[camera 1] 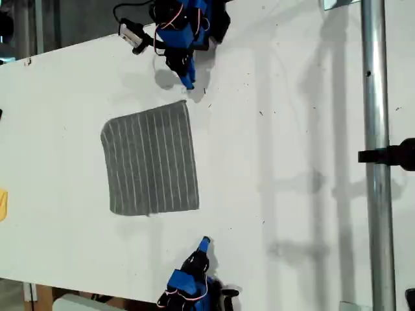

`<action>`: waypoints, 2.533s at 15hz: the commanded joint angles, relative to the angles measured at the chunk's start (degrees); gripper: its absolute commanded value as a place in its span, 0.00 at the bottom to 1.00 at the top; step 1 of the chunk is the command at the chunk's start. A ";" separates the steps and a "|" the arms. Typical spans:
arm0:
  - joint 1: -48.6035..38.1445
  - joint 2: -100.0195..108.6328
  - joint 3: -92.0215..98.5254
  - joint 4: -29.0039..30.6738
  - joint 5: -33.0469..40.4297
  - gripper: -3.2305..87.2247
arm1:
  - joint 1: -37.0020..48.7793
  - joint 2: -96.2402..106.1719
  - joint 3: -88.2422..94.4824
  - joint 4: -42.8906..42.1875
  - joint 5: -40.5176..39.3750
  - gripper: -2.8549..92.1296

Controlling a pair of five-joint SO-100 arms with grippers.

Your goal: Grasp corners of a towel and fold twice.

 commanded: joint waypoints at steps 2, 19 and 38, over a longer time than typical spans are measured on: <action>-11.51 0.18 0.35 0.00 -34.63 0.01 | -3.69 -0.26 -1.23 -2.64 -0.53 0.03; -8.35 -18.90 -22.76 -5.19 -42.19 0.00 | 2.55 -23.12 -27.69 -3.16 -12.39 0.03; -15.38 -76.82 -75.41 6.24 -25.31 0.00 | 19.34 -76.55 -85.25 22.59 -50.71 0.37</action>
